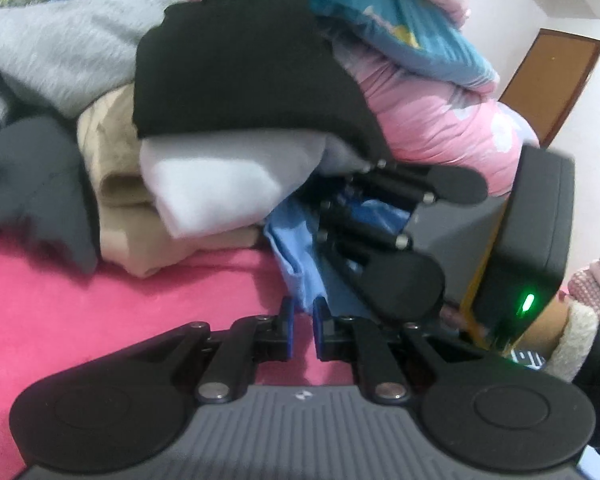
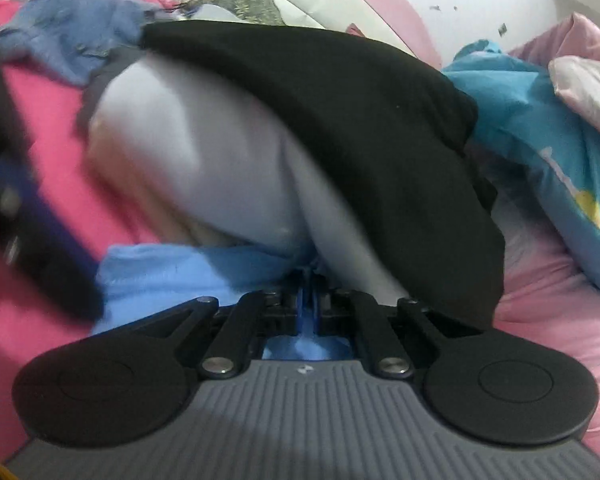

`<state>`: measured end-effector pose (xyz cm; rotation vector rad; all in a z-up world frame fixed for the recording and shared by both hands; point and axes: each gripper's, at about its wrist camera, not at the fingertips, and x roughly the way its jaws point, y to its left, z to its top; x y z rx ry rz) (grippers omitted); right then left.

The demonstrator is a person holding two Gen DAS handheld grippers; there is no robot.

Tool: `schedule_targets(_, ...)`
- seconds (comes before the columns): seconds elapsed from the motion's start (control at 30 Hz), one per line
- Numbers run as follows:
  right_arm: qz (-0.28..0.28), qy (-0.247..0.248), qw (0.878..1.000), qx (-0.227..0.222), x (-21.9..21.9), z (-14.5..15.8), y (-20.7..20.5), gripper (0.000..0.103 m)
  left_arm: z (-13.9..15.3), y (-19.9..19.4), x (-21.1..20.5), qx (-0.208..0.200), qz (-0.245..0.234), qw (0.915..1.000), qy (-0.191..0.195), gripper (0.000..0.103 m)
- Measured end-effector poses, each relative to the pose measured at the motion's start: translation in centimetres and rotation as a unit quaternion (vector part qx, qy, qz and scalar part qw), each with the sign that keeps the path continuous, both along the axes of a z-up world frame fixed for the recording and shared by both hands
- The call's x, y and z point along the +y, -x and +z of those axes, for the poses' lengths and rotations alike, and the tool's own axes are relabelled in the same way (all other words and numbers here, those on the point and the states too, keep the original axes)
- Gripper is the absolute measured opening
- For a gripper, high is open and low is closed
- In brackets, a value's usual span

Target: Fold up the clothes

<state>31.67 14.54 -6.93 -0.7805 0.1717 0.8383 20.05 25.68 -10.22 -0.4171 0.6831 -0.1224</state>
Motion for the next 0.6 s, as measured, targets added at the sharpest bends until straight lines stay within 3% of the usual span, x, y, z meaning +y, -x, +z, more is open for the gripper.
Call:
schedule_targets(0.2,-0.024,-0.021,0.998,0.058,-0.5,1.9,-0.3,0.005,0.2,0.0,0.9,0.006,0.01,0.9999,0.009,0.011)
schedule_targets(0.33,-0.022,-0.054,0.995,0.085,-2.7,3.6,1.0,0.023,0.6,0.0,2.1,0.008,0.033,0.9991,0.026,0.014)
schedule_targets(0.4,-0.022,-0.069,0.993,0.091,-4.2,4.4,1.9,0.025,0.9,0.1,2.7,0.005,0.04,0.9986,0.033,0.014)
schedule_targets(0.47,-0.04,-0.096,0.99,0.091,-6.2,5.5,2.4,0.044,1.3,0.2,2.9,-0.002,0.046,0.9983,0.035,0.014)
schedule_targets(0.6,-0.109,-0.179,0.972,0.102,-10.6,8.0,2.2,0.046,1.5,0.2,3.5,-0.01,0.064,0.9972,0.037,0.014)
